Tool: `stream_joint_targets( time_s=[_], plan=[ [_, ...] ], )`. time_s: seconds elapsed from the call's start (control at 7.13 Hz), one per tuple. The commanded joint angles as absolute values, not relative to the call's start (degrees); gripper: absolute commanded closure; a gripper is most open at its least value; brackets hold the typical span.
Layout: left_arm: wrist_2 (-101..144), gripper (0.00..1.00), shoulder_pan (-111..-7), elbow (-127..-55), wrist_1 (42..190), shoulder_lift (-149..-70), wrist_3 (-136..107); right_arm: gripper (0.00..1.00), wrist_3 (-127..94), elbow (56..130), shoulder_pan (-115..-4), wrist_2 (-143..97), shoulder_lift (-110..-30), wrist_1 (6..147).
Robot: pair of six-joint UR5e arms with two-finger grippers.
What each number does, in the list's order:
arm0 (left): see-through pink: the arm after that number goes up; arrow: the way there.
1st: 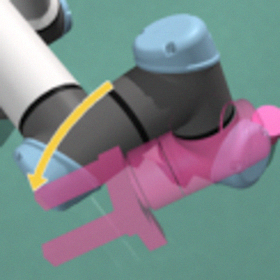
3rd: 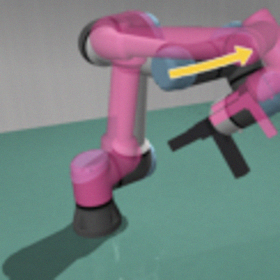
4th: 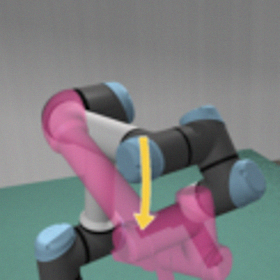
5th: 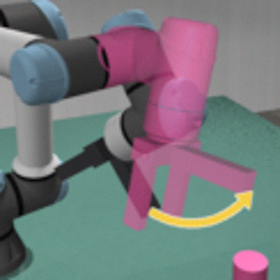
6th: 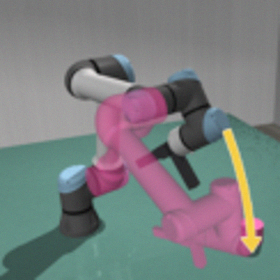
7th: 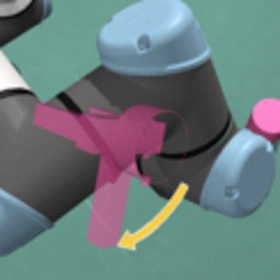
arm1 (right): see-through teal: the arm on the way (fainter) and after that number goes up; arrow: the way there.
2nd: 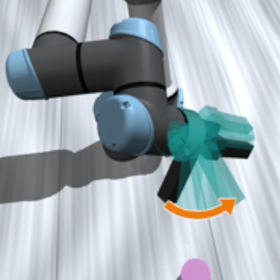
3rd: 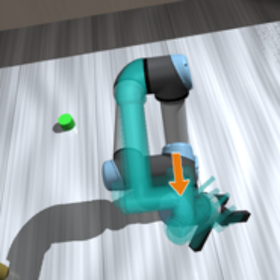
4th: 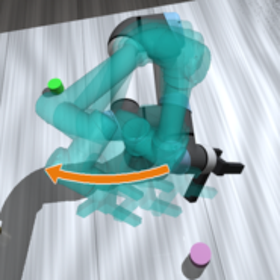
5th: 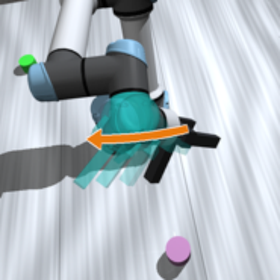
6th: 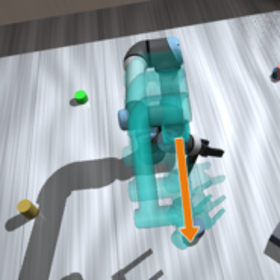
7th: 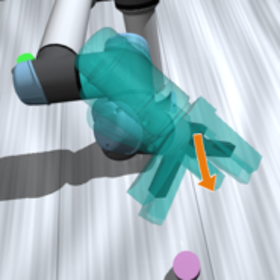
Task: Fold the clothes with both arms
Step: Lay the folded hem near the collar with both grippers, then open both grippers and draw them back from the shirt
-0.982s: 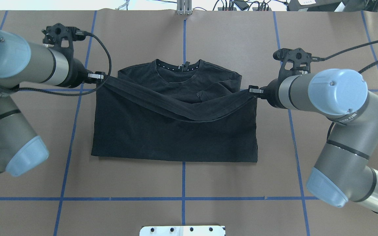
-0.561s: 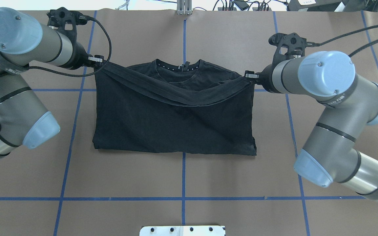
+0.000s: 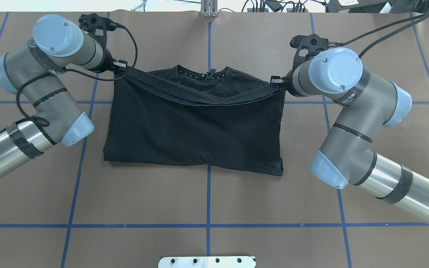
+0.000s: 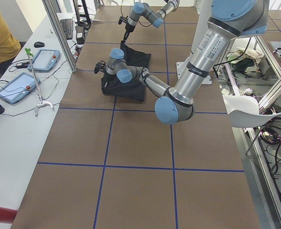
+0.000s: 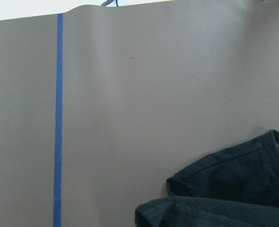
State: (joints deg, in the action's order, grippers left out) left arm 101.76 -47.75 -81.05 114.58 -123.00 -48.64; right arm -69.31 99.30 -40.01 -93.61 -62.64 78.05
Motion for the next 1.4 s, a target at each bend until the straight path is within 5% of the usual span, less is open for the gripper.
stream_joint_targets(
  time_s=[0.0,0.28,0.42,0.56,1.26],
  plan=[
    [101.34,1.00,-46.59,-74.28,119.88,-124.18,-47.72,1.00,-67.60,95.11,-39.99,-93.60,-62.49,77.87],
    [101.43,1.00,-46.23,-74.53,119.97,-124.36,-47.64,1.00,-66.54,94.75,-40.08,-93.60,-62.58,77.87],
    [101.51,0.84,-46.32,-74.88,119.97,-124.28,-46.42,0.99,-66.71,94.75,-40.08,-93.60,-62.49,77.96],
    [101.86,0.01,-46.84,-75.40,120.06,-124.28,-41.45,0.01,-66.62,94.57,-40.08,-93.69,-62.40,77.78],
    [110.72,0.00,-48.78,-95.41,119.35,-112.10,-40.60,0.00,-58.10,96.41,-45.88,-106.26,-61.35,77.78]
  ],
)
